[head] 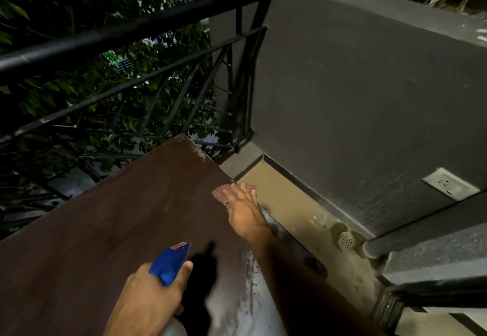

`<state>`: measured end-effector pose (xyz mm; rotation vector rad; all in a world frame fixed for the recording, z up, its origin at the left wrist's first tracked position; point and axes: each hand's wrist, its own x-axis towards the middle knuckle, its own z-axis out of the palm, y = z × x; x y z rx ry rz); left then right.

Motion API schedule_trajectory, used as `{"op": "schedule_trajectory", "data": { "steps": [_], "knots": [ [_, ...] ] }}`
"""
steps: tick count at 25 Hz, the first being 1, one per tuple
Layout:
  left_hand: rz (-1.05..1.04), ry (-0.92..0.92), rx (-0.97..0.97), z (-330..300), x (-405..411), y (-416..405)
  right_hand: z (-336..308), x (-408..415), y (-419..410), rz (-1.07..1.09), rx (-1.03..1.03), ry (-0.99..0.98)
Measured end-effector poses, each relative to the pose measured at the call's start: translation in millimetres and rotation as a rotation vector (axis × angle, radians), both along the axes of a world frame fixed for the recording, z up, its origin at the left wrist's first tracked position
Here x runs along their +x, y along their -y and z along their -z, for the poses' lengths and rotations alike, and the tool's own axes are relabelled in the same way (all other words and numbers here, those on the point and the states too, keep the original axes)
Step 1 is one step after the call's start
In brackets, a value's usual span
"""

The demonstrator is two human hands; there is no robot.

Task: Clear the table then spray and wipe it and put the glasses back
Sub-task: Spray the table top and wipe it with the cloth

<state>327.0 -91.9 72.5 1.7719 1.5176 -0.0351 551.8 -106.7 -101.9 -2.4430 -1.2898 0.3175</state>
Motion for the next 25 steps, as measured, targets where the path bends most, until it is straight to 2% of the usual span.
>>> {"op": "schedule_trajectory", "data": {
  "steps": [7,14,16,20,23,25],
  "knots": [
    [-0.01,0.031,-0.049,-9,7,-9,24,-70,105,0.017,0.168,-0.021],
    [0.082,-0.056,-0.01,-5,14,-1,3,-18,32,0.183,-0.024,0.044],
    [0.091,-0.036,0.015,-8,19,8,5,-46,43,0.13,-0.043,0.032],
    [0.236,0.013,-0.038,-13,22,28,21,-149,109,-0.169,0.0,0.06],
    [0.328,-0.035,-0.07,-14,21,44,21,-165,145,-0.219,-0.002,0.139],
    [0.337,-0.028,-0.041,-12,15,52,15,-154,154,-0.27,-0.087,0.069]
  ]
}}
